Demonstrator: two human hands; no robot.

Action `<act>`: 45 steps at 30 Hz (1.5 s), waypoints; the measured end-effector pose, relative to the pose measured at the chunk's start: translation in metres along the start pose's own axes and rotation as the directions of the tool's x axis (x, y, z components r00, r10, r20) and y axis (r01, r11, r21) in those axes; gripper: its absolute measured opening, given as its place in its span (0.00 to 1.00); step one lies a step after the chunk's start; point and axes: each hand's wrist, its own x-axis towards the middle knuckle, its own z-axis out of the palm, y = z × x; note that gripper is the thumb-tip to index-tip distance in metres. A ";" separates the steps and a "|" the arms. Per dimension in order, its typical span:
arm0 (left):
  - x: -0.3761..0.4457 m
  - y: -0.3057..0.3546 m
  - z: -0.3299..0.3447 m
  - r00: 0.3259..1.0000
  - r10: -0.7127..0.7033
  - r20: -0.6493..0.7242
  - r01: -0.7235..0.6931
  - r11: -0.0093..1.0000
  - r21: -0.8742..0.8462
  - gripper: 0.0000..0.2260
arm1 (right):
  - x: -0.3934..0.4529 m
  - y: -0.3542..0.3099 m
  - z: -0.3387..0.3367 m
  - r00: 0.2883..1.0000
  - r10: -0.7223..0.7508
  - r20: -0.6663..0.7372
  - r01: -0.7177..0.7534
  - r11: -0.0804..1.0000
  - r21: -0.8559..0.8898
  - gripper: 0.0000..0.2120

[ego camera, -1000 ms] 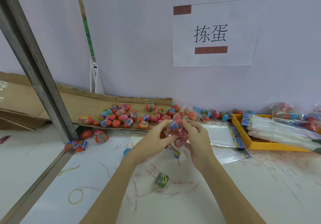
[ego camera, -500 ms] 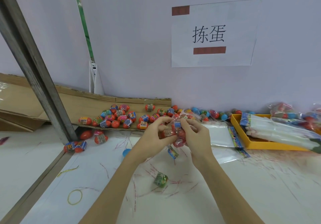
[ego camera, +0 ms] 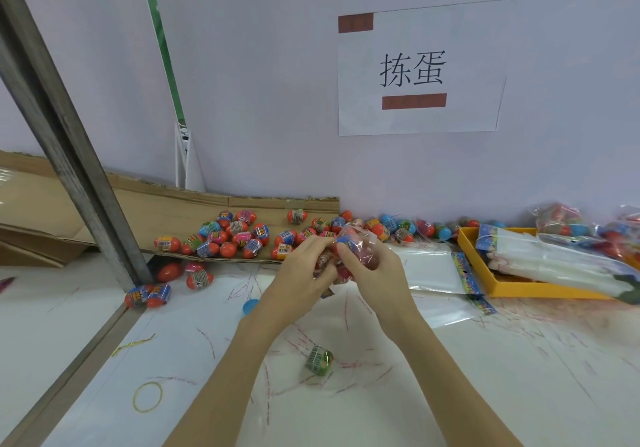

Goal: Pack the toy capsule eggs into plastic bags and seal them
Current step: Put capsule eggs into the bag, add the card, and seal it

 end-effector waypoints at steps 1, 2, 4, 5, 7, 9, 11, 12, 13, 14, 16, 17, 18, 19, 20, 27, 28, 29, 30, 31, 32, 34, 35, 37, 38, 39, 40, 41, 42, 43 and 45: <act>0.000 0.000 0.001 1.000 -0.006 0.004 0.006 1.000 0.009 0.17 | 0.000 0.000 0.000 1.000 -0.003 -0.013 0.003 1.000 -0.003 0.13; 0.000 0.000 0.002 1.000 -0.014 -0.001 0.014 1.000 0.011 0.17 | 0.000 0.000 -0.001 1.000 -0.002 -0.028 0.002 1.000 0.000 0.12; -0.001 0.002 0.004 0.999 -0.042 -0.028 0.041 0.999 -0.035 0.18 | 0.000 0.000 -0.001 0.999 0.015 -0.040 -0.013 0.999 0.048 0.09; -0.001 0.003 0.004 0.997 -0.066 -0.032 0.063 0.994 -0.088 0.19 | 0.000 -0.001 0.000 0.999 0.033 -0.035 -0.029 0.995 0.092 0.09; -0.001 0.003 0.003 0.994 -0.113 0.001 0.111 0.974 -0.196 0.20 | 0.001 -0.002 0.000 0.998 0.067 -0.022 -0.062 0.983 0.171 0.10; 0.000 0.003 0.002 0.988 -0.145 0.053 0.155 0.946 -0.285 0.18 | 0.001 -0.002 -0.001 0.996 0.084 -0.016 -0.079 0.980 0.184 0.10; 0.001 0.005 0.001 0.986 -0.161 0.051 0.169 0.925 -0.339 0.14 | 0.000 -0.003 -0.001 0.995 0.100 -0.006 -0.097 0.980 0.172 0.10; 0.001 0.005 0.000 0.985 -0.171 0.030 0.171 0.916 -0.364 0.12 | 0.001 -0.003 -0.001 0.994 0.105 -0.001 -0.104 0.980 0.169 0.09; 0.002 0.005 -0.001 0.983 -0.185 0.007 0.173 0.901 -0.397 0.09 | 0.001 -0.004 -0.001 0.994 0.113 0.002 -0.112 0.978 0.174 0.09; 0.003 0.004 -0.002 0.978 -0.208 -0.019 0.180 0.882 -0.435 0.07 | 0.002 -0.005 -0.001 0.993 0.122 -0.003 -0.119 0.974 0.191 0.11; 0.004 0.003 -0.005 0.956 -0.288 -0.055 0.216 0.820 -0.529 0.07 | 0.004 -0.008 -0.003 0.992 0.124 -0.027 -0.113 0.963 0.243 0.13; 0.006 0.002 -0.007 0.940 -0.337 -0.059 0.242 0.775 -0.584 0.08 | 0.004 -0.009 -0.005 0.993 0.108 -0.040 -0.094 0.961 0.260 0.12; 0.007 0.001 -0.008 0.921 -0.387 -0.049 0.269 0.720 -0.640 0.09 | 0.004 -0.009 -0.006 0.995 0.090 -0.049 -0.074 0.959 0.272 0.11; 0.007 0.002 -0.009 0.903 -0.429 -0.021 0.298 0.661 -0.689 0.10 | 0.003 -0.009 -0.007 0.995 0.078 -0.057 -0.059 0.958 0.281 0.10; 0.007 0.003 -0.010 0.889 -0.457 0.020 0.328 0.607 -0.724 0.11 | 0.002 -0.009 -0.008 0.995 0.073 -0.069 -0.051 0.958 0.281 0.09; 0.004 0.006 -0.015 0.937 -0.348 0.022 0.280 0.715 -0.640 0.15 | 0.004 -0.002 -0.007 0.987 -0.027 -0.157 0.033 0.999 0.036 0.08; 0.004 0.006 -0.014 0.937 -0.348 -0.012 0.258 0.716 -0.649 0.12 | 0.004 -0.001 -0.007 0.986 -0.054 -0.159 0.052 0.998 -0.016 0.08; 0.004 0.006 -0.013 0.935 -0.353 -0.044 0.242 0.720 -0.650 0.08 | 0.005 0.000 -0.006 0.983 -0.083 -0.162 0.072 0.995 -0.068 0.08; 0.004 0.005 -0.012 0.931 -0.359 -0.071 0.231 0.727 -0.646 0.06 | 0.004 0.001 -0.006 0.980 -0.109 -0.169 0.091 0.990 -0.110 0.09; 0.004 0.003 -0.011 0.925 -0.370 -0.091 0.229 0.731 -0.643 0.06 | 0.004 0.001 -0.006 0.976 -0.128 -0.176 0.105 0.986 -0.131 0.11; 0.005 0.001 -0.011 0.917 -0.385 -0.107 0.233 0.732 -0.640 0.06 | 0.004 0.000 -0.006 0.977 -0.133 -0.170 0.113 0.986 -0.122 0.14; 0.004 -0.001 -0.011 0.904 -0.407 -0.131 0.234 0.727 -0.646 0.05 | 0.006 -0.003 -0.008 0.989 -0.108 -0.102 0.103 0.993 -0.060 0.16; 0.004 0.000 -0.012 0.902 -0.410 -0.137 0.230 0.723 -0.652 0.05 | 0.006 -0.003 -0.009 0.993 -0.098 -0.062 0.094 0.994 -0.059 0.13; 0.004 0.000 -0.012 0.902 -0.410 -0.137 0.229 0.720 -0.655 0.05 | 0.005 -0.001 -0.007 0.993 -0.106 -0.050 0.099 0.987 -0.124 0.07; 0.003 0.001 -0.012 0.901 -0.413 -0.135 0.233 0.721 -0.652 0.05 | 0.004 0.000 -0.007 0.992 -0.107 -0.070 0.096 0.985 -0.145 0.06; 0.004 0.001 -0.012 0.899 -0.419 -0.130 0.240 0.718 -0.654 0.06 | 0.003 0.001 -0.006 0.991 -0.090 -0.098 0.076 0.988 -0.136 0.05; 0.004 0.001 -0.013 0.896 -0.428 -0.120 0.250 0.708 -0.660 0.07 | 0.003 0.001 -0.005 0.991 -0.054 -0.123 0.043 0.995 -0.091 0.05; 0.004 0.002 -0.014 0.893 -0.438 -0.105 0.260 0.691 -0.674 0.07 | 0.003 0.001 -0.006 0.990 -0.008 -0.140 0.005 1.000 -0.018 0.05; 0.004 0.002 -0.015 0.888 -0.451 -0.086 0.270 0.666 -0.696 0.07 | 0.003 -0.001 -0.007 0.988 0.040 -0.151 -0.030 0.997 0.068 0.05; 0.004 0.004 -0.017 0.884 -0.463 -0.063 0.280 0.633 -0.722 0.07 | 0.004 -0.002 -0.008 0.984 0.080 -0.161 -0.057 0.988 0.144 0.05; 0.004 0.007 -0.019 0.870 -0.492 -0.016 0.305 0.564 -0.767 0.07 | 0.004 -0.005 -0.008 0.976 0.133 -0.173 -0.094 0.971 0.220 0.05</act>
